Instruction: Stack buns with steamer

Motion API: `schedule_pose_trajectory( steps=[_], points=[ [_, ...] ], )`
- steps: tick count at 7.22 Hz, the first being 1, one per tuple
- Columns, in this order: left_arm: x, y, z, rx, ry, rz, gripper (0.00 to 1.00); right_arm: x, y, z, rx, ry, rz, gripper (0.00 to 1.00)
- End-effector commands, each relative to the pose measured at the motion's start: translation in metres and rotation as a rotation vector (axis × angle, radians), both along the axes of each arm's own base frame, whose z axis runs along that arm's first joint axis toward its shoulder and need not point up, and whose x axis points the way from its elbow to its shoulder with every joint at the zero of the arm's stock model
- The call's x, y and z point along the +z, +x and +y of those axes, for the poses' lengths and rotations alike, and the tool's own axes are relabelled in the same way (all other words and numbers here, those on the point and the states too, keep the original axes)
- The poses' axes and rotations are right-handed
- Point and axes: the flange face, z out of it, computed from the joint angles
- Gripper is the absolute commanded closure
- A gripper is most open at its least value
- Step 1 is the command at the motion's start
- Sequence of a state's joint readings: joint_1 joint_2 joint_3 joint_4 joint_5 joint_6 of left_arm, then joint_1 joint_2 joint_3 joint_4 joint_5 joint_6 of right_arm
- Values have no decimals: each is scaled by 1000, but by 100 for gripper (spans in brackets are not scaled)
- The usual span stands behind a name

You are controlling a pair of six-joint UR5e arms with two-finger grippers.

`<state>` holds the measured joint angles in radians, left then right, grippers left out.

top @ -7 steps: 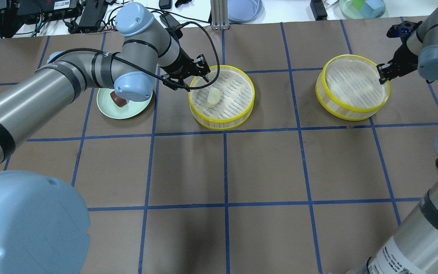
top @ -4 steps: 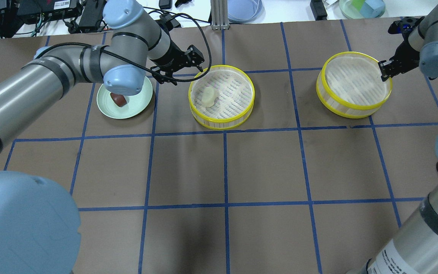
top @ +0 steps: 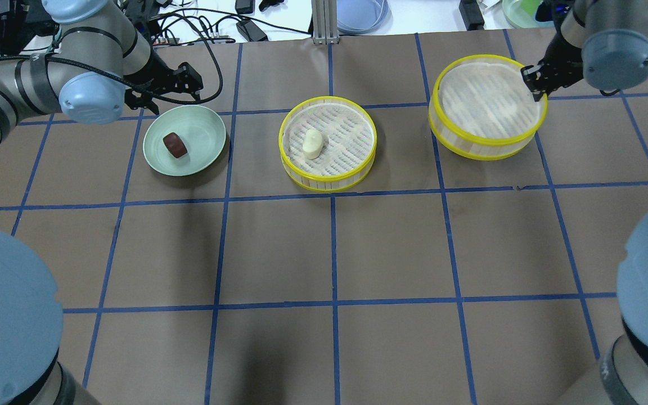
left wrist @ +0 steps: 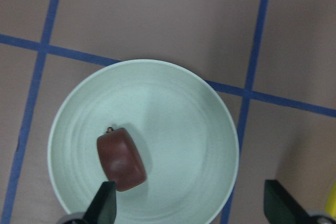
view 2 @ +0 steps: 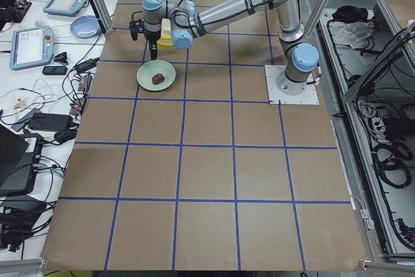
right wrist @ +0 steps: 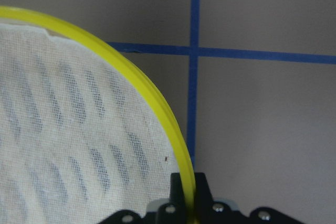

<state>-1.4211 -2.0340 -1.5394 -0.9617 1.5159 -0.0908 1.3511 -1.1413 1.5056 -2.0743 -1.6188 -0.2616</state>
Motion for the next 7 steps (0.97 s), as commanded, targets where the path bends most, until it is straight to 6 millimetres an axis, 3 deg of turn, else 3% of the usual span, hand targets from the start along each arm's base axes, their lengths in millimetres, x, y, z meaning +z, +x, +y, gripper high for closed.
schedule_pose_trajectory(
  steps=[1,2,4,5,6,7],
  points=[
    [-34,34,-1,61,64,-26,0,15,110,10,-29,-31,32,100],
    [-53,35,-3,200,91,3,0,21,156,20,-80,-52,20,100],
    [-85,38,-6,241,137,10,0,19,243,43,-157,-66,-27,100],
    [-92,39,-7,241,148,5,0,12,265,49,-174,-60,-42,100],
    [-98,39,-7,241,154,9,0,3,272,50,-167,-47,-39,100],
    [-102,39,-7,234,160,1,11,-4,277,49,-162,-44,-38,100]
  ],
)
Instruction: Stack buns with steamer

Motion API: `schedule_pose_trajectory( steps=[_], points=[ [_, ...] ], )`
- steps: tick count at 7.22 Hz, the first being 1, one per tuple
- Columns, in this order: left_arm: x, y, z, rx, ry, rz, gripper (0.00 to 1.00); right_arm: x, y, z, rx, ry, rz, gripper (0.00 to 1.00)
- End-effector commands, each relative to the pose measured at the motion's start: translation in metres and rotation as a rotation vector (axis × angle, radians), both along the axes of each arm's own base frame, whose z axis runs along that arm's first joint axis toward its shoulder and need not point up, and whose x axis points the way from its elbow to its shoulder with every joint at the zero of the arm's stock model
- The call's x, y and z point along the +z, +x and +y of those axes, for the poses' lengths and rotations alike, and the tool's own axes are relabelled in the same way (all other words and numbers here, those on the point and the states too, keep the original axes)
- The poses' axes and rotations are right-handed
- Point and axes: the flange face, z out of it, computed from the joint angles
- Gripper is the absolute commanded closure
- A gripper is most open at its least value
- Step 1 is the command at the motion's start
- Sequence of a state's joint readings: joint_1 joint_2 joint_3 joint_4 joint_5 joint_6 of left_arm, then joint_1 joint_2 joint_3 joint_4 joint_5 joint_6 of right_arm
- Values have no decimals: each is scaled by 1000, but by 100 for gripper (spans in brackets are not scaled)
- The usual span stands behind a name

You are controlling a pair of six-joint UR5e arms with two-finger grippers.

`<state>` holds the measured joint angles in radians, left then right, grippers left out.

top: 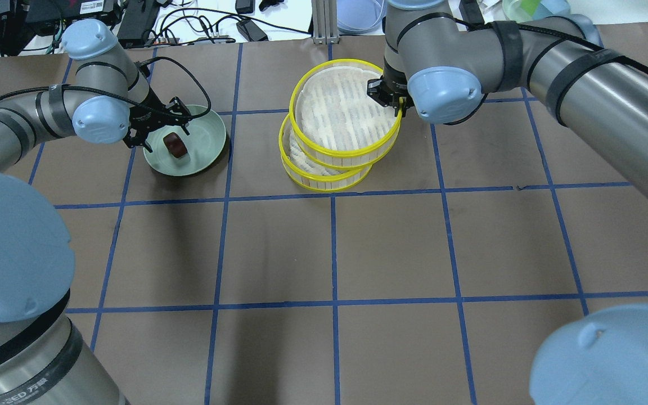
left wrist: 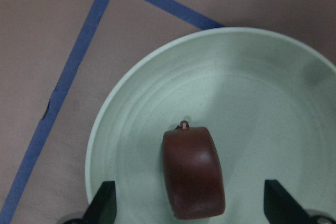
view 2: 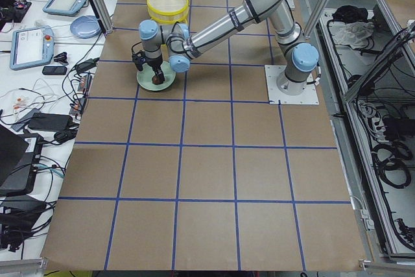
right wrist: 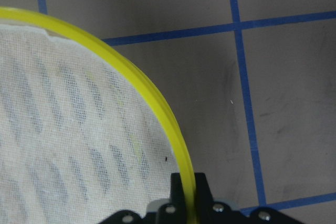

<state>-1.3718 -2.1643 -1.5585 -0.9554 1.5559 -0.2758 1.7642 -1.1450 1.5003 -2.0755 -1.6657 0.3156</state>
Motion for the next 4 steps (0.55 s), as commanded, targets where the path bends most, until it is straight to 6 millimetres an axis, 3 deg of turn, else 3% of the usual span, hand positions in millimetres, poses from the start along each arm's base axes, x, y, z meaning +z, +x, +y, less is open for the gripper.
schedule_pose_trajectory(
  steps=[1,2,3,4],
  points=[
    [-9,1,0,5,15,-1,44,-18,21,3,2,18,-2,100],
    [-9,0,-1,-16,13,1,82,-29,22,-1,1,30,2,100],
    [-7,1,-1,-31,8,0,100,-34,23,-7,0,14,-2,100],
    [0,0,-2,-41,-3,0,100,-41,24,-9,-1,23,-1,100]
  ],
)
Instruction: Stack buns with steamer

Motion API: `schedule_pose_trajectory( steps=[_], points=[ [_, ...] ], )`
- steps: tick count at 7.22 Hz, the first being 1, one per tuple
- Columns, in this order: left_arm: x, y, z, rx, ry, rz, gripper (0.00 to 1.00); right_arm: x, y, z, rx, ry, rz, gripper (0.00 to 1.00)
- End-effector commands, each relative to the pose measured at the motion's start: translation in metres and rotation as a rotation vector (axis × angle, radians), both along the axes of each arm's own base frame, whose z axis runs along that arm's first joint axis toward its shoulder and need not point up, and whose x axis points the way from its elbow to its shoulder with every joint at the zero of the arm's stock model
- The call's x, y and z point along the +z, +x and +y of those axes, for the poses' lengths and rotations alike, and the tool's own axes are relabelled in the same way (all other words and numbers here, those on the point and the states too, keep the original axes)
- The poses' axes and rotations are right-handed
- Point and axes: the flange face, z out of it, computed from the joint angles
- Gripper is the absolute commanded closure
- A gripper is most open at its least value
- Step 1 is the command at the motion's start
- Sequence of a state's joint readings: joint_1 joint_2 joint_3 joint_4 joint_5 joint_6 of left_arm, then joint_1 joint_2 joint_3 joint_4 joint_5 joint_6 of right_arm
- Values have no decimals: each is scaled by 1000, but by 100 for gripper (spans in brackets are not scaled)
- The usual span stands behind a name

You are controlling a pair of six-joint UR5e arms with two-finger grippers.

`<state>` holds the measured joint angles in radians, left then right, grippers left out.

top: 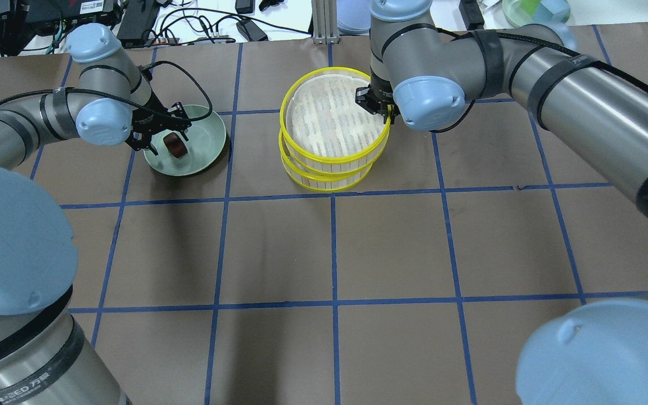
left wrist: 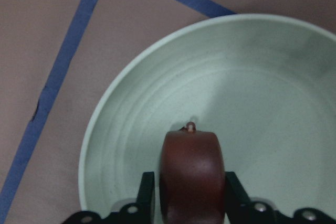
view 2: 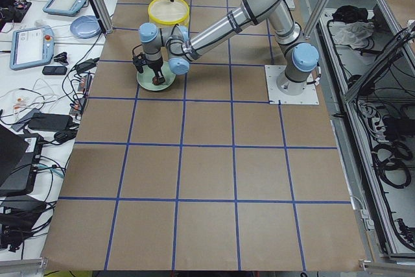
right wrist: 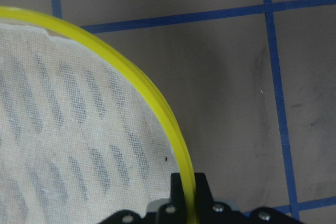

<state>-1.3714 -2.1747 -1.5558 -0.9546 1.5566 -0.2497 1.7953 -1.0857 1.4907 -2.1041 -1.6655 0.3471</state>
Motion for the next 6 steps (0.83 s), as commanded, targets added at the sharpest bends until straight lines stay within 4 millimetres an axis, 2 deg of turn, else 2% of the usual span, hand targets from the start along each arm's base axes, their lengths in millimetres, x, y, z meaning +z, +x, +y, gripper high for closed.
schedule_pose_trajectory(
  steps=[1,2,3,4,6],
  points=[
    [21,2,-3,-12,-37,2,100,-10,2,-4,-37,2,-6,100],
    [38,2,-4,-12,-63,-6,100,-9,3,-5,-46,-13,-19,100],
    [67,2,-3,-11,-110,-12,100,-10,3,-5,-45,-11,-21,100],
    [99,-5,-3,-23,-164,-16,100,-10,3,-5,-48,-11,-23,100],
    [164,-28,10,-23,-267,31,100,-11,3,-5,-48,-9,-24,100]
  ],
)
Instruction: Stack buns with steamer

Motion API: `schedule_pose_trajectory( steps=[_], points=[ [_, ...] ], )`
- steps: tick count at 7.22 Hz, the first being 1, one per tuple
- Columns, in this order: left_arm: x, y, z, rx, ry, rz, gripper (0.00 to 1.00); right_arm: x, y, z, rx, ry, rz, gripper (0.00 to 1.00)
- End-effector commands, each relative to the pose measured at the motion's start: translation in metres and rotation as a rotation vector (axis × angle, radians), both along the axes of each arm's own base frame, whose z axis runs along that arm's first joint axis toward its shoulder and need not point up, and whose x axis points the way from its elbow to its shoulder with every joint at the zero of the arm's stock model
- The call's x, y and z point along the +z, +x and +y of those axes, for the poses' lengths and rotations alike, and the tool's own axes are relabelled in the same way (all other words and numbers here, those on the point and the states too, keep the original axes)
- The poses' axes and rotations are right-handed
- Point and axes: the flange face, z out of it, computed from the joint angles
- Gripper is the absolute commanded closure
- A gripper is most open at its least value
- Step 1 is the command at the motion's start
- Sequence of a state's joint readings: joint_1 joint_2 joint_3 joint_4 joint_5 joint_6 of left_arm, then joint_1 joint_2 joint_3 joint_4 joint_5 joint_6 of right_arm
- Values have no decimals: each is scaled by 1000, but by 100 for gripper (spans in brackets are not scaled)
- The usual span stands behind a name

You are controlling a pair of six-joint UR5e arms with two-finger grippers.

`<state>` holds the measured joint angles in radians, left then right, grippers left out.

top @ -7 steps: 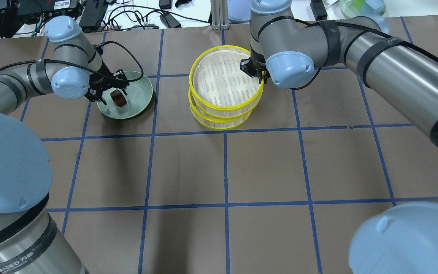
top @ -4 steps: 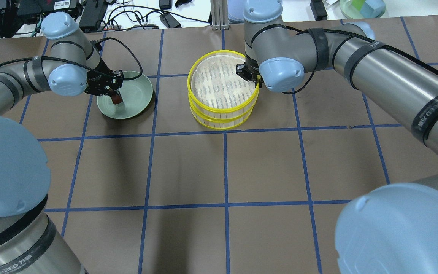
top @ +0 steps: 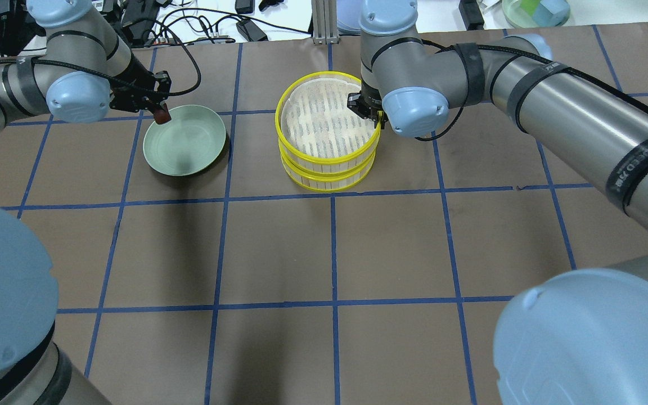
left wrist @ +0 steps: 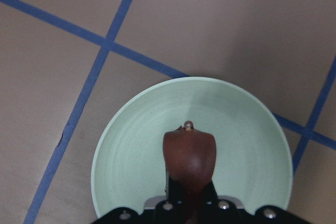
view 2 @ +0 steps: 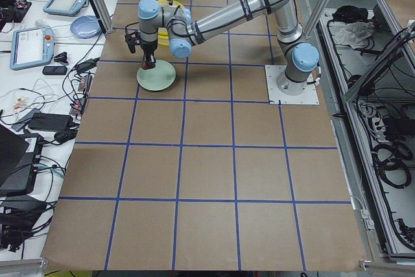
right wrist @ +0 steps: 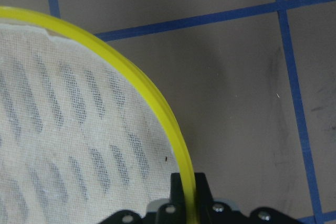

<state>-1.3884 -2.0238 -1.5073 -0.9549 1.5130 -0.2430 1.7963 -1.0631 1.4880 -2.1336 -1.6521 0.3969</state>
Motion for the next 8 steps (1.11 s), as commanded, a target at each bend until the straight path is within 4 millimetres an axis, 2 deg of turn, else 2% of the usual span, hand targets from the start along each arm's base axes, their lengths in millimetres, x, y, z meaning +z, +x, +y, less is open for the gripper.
schedule_pose_trajectory(
  steps=[1,2,3,4,7,8],
  points=[
    [58,-14,16,32,-83,24,100,-2,1,0,-1,4,-6,100],
    [64,-23,24,26,-76,-27,100,-2,5,1,2,12,-46,100],
    [64,-41,26,1,-76,-38,100,-4,5,2,0,17,-48,100],
    [67,-42,30,2,-74,-48,100,-6,5,2,5,18,-48,100],
    [65,-82,40,-60,-34,-41,100,4,4,3,0,5,-50,100],
    [54,-86,45,-67,-15,-39,100,2,3,2,-4,5,-39,100]
  ],
)
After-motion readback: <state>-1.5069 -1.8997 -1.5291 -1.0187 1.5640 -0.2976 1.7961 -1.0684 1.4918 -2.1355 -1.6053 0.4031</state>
